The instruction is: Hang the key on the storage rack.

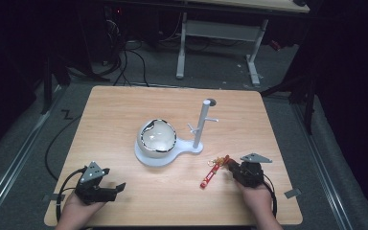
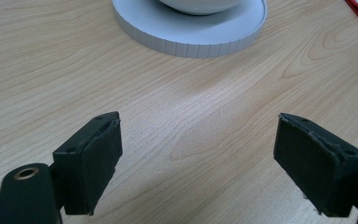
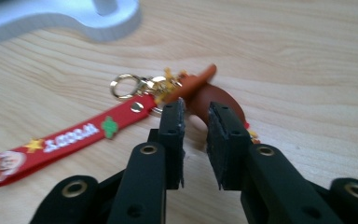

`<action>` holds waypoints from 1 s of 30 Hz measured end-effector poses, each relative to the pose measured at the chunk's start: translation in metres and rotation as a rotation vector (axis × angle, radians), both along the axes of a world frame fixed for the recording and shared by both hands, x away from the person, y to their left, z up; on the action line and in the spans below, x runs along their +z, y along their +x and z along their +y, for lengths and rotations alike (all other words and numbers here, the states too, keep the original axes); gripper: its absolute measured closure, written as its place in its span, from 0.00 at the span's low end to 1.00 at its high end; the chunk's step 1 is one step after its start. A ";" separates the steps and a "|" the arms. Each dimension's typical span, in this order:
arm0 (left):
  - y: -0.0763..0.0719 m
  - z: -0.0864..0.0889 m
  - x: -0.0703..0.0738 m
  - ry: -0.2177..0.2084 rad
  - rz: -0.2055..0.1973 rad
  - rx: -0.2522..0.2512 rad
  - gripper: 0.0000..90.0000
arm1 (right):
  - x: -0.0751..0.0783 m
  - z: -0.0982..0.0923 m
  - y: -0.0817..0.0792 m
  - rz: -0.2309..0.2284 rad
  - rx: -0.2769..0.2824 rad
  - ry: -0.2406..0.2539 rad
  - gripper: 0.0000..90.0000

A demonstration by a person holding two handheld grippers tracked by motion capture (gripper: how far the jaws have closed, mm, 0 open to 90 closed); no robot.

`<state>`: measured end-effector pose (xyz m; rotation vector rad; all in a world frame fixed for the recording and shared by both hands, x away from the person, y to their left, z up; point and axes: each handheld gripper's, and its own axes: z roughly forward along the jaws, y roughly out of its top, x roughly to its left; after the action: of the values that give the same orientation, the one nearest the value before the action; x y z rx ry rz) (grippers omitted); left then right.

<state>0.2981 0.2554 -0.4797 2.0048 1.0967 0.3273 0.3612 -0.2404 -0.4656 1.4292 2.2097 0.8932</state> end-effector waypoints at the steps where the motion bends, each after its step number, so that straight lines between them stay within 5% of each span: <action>1: 0.001 0.000 0.000 -0.002 0.000 0.000 0.18 | 0.003 0.002 -0.003 -0.007 0.006 0.014 0.82; 4: 0.004 -0.003 0.000 -0.002 0.000 -0.009 0.18 | 0.010 0.014 -0.014 -0.036 0.040 0.027 0.81; 7: 0.007 -0.007 -0.002 0.004 0.007 -0.021 0.18 | 0.009 0.038 -0.021 -0.017 0.119 0.055 0.81; 10: 0.006 -0.013 -0.003 0.025 0.010 -0.051 0.18 | 0.001 0.068 -0.024 0.019 0.219 0.018 0.80; 14: 0.002 -0.012 -0.002 0.015 0.008 -0.046 0.18 | -0.012 0.084 -0.021 0.068 0.267 -0.027 0.81; 19: 0.002 -0.010 0.000 0.004 0.002 -0.039 0.18 | -0.012 0.080 -0.025 0.082 0.261 -0.033 0.80; 30: 0.020 -0.027 0.001 -0.009 -0.008 -0.090 0.18 | -0.006 0.036 -0.061 0.110 0.207 -0.052 0.79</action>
<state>0.3176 0.2281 -0.4786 2.0357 0.9978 0.2822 0.3001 -0.2043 -0.4715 1.2712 2.4791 0.8325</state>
